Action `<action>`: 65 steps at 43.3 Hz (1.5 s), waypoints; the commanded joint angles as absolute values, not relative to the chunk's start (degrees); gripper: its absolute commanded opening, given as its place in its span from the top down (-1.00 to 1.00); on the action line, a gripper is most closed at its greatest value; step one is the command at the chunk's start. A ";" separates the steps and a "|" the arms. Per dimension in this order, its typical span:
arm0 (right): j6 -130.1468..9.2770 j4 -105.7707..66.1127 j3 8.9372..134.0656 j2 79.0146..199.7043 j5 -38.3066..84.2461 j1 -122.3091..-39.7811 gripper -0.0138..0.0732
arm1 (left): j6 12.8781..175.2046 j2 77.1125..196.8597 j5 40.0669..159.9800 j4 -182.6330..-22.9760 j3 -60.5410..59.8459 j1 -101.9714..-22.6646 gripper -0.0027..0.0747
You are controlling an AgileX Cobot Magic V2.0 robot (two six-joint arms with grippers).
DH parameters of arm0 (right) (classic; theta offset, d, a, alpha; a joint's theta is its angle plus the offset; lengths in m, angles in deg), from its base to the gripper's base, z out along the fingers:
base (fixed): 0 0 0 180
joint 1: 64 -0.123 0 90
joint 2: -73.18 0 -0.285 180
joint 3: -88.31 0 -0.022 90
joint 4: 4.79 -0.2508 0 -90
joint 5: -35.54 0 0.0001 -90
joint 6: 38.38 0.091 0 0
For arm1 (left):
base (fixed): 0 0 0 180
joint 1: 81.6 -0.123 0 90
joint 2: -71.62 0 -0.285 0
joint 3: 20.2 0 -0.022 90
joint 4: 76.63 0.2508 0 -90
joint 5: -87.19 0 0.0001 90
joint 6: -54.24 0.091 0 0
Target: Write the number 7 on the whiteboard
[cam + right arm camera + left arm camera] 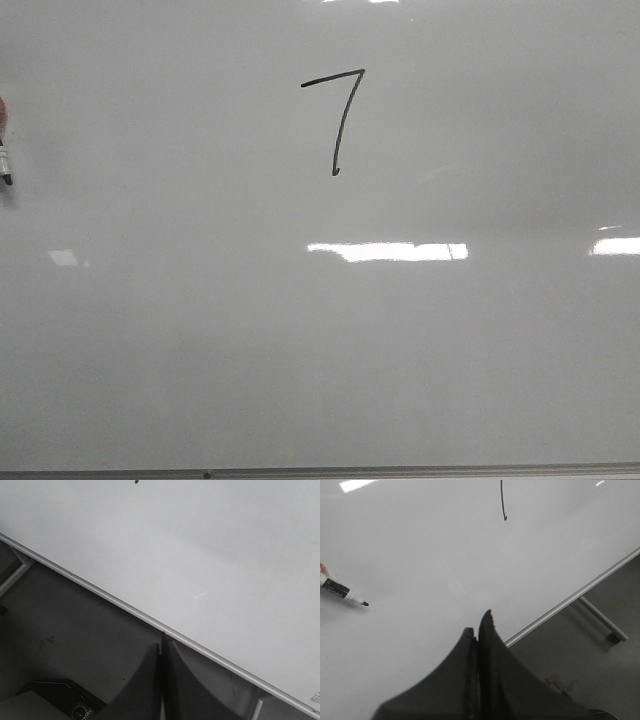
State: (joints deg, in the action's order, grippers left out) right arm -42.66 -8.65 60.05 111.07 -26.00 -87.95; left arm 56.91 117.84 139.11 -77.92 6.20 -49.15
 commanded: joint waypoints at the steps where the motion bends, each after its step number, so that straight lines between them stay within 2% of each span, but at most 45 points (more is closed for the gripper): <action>1: -42.67 -8.36 61.27 111.34 -22.05 -87.78 0.84 | 57.04 117.82 135.11 -78.30 4.63 -48.74 0.98; 7: -42.67 -8.36 61.27 111.34 -22.11 -87.78 0.84 | 57.04 117.08 134.86 -78.44 5.28 -49.80 0.98; 14: -42.67 -8.36 61.27 111.34 -22.11 -87.78 0.84 | 57.63 112.24 129.96 -75.27 10.03 -59.31 0.98; 23: -42.67 -8.36 61.27 111.34 -22.11 -87.78 0.84 | 57.74 99.09 107.90 -75.71 29.04 -71.57 0.98; 34: -42.67 -8.36 61.27 111.34 -22.11 -87.78 0.84 | 57.74 83.01 93.88 -78.02 49.10 -80.37 0.98; 40: -42.67 -8.36 61.27 111.34 -22.11 -87.78 0.84 | 57.74 78.46 90.61 -78.02 54.21 -82.91 0.98; 48: -42.67 -8.36 61.27 111.34 -22.27 -87.78 0.84 | 57.74 78.26 84.21 -78.36 58.19 -83.26 0.98; 65: -42.67 -8.36 61.27 111.34 -22.27 -87.78 0.84 | 57.74 78.34 83.59 -78.39 58.20 -82.23 0.98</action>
